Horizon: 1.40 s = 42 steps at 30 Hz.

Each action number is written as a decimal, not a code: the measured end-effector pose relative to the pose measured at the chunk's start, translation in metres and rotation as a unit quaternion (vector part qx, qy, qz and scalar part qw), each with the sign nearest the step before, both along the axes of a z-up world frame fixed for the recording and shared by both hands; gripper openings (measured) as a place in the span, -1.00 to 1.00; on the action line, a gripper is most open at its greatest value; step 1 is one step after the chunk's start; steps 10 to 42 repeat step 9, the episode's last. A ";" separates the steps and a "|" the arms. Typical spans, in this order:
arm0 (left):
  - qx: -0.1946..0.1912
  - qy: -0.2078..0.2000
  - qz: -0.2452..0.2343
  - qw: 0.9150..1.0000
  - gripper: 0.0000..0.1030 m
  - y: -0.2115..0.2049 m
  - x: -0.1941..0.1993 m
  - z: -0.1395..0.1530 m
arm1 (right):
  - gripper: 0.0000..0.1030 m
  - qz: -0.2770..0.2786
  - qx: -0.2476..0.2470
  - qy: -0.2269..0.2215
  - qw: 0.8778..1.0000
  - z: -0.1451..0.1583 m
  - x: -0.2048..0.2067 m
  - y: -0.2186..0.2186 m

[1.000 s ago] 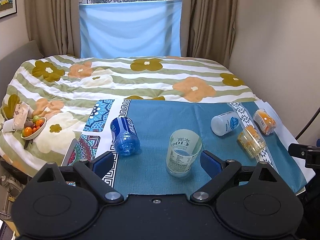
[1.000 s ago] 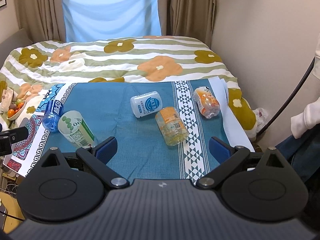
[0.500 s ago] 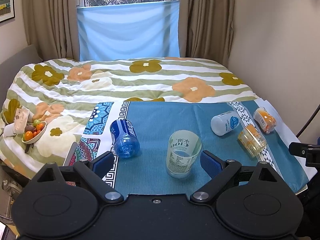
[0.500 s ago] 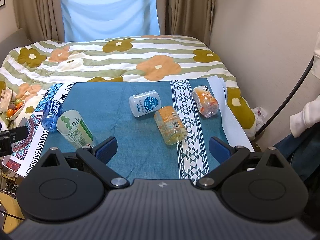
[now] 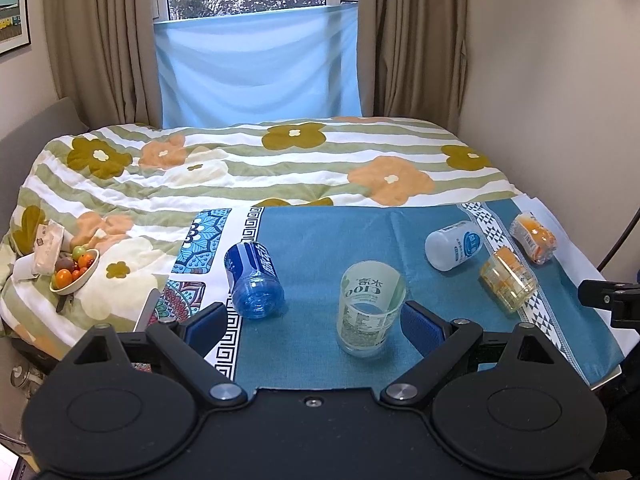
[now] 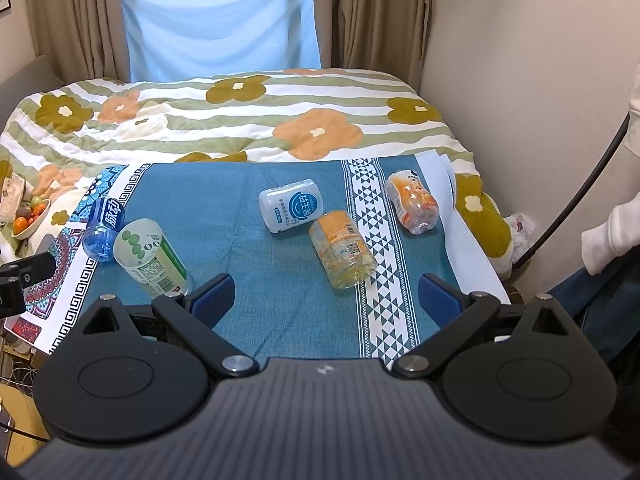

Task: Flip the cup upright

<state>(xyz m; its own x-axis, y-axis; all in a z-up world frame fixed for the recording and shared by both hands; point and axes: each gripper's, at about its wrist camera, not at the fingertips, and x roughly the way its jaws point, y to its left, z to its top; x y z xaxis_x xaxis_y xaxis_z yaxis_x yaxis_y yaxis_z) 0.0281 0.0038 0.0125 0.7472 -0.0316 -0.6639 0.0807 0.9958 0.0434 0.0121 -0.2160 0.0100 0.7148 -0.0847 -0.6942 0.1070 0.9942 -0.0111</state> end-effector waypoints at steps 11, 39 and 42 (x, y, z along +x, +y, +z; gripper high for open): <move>-0.002 -0.007 -0.004 1.000 0.86 0.000 -0.004 0.002 | 1.00 0.000 0.000 0.000 1.000 0.000 0.000 0.000; -0.002 -0.007 -0.004 1.000 0.86 0.000 -0.004 0.002 | 1.00 0.000 0.000 0.000 1.000 0.000 0.000 0.000; -0.002 -0.007 -0.004 1.000 0.86 0.000 -0.004 0.002 | 1.00 0.000 0.000 0.000 1.000 0.000 0.000 0.000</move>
